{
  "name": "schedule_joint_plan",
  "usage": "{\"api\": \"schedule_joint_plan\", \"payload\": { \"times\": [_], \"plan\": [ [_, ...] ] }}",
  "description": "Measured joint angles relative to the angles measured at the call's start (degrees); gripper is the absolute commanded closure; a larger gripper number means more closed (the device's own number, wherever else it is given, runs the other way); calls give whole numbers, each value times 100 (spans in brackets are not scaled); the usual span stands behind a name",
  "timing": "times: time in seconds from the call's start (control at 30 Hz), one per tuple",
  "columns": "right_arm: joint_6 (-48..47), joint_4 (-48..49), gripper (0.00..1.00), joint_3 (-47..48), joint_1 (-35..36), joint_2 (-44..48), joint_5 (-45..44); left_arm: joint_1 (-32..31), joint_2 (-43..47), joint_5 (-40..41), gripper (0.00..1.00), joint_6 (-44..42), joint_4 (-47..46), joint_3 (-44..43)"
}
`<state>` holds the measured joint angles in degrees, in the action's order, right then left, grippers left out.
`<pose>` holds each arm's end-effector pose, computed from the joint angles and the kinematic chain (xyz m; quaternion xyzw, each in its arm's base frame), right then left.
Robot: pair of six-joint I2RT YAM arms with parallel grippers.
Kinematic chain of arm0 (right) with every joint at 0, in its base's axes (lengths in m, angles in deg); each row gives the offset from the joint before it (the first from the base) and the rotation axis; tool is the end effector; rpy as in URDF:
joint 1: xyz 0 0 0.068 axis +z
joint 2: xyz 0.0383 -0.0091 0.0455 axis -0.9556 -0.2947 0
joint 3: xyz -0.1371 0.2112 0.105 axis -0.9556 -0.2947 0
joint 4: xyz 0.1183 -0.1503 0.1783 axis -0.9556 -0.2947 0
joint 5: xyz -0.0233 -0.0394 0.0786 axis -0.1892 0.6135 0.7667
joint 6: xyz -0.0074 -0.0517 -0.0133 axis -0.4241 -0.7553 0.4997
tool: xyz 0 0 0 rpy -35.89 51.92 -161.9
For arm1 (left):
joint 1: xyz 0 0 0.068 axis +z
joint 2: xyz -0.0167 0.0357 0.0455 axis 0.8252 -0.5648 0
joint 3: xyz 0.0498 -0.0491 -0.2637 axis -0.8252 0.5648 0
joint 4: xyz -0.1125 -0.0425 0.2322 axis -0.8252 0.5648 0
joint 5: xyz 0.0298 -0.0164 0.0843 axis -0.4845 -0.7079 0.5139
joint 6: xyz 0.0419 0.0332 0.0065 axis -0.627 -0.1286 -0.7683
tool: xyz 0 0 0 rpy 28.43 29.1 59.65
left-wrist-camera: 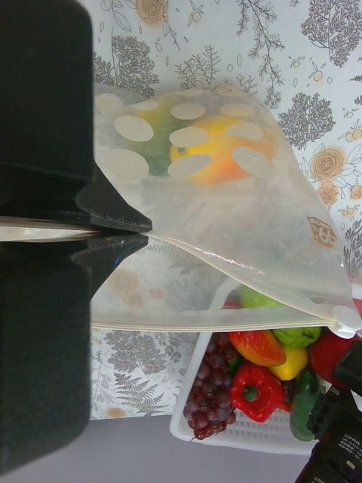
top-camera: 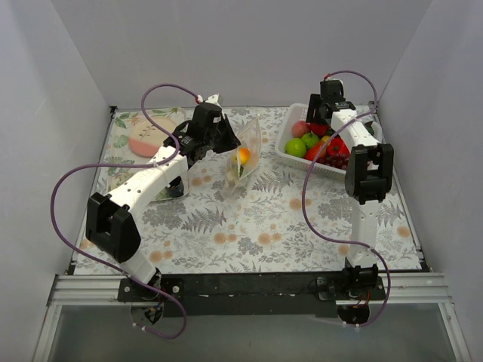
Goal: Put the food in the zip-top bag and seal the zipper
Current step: Pick up the fake fruit from the bin, then place the fake fruit in the zipper food storage bag.
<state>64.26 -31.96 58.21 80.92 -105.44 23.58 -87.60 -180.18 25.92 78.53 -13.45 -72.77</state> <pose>0.5178 0.0639 0.2405 0.0867 0.8931 -0.0450 0.4392 0.3172 -0.1984 0.3392 -0.3202 0.8267 -0.3731 0.2736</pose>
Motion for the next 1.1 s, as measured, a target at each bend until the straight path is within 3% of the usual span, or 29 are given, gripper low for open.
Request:
{"api": "schedule_joint_plan", "payload": {
  "times": [0.27, 0.77, 1.1],
  "plan": [
    [151, -299, 74, 59, 28, 280, 35, 2, 0, 0, 100, 2, -59, 35],
    [566, -302, 75, -870, 267, 2142, 254, 7, -2, 0, 100, 22, -179, 66],
    [885, -256, 75, -1574, 1370, 3348, 702, 7, -55, -2, 100, 68, -238, 63]
  ]
}}
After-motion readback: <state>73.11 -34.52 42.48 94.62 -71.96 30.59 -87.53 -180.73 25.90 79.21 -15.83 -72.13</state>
